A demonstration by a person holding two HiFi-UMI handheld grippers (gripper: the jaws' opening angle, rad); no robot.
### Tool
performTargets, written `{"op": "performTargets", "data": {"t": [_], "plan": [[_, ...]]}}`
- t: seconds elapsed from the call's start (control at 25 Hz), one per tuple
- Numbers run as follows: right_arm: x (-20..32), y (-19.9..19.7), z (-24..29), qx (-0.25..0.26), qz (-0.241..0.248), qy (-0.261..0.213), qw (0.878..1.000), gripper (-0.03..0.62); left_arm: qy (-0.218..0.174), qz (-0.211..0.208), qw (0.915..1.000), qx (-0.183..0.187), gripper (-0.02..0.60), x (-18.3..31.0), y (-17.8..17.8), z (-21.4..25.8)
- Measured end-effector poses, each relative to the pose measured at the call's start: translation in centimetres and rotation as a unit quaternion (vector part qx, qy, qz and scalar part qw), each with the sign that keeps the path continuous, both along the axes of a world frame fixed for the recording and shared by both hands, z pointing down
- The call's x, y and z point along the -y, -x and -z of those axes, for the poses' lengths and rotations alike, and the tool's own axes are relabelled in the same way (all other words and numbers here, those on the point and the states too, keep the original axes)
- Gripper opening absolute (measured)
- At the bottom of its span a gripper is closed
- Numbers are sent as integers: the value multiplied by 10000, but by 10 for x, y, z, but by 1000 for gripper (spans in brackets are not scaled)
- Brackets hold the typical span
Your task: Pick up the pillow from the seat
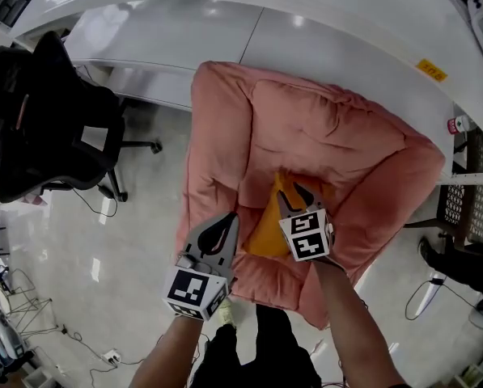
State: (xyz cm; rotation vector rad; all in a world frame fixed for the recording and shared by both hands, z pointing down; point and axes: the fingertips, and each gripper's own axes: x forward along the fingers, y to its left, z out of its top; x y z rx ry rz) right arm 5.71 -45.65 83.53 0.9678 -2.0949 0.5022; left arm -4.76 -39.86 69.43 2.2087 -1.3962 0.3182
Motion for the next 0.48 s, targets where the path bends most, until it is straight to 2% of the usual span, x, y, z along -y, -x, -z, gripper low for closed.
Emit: {"op": "performTargets", "data": {"t": [0.2, 0.48], "plan": [[5, -3, -26, -282, 138, 159, 9994, 186, -20, 101, 9999, 66, 3, -2, -2, -3], [13, 5, -59, -721, 301, 245, 9966, 189, 78, 183, 9998, 101, 3, -11, 6, -10]]}}
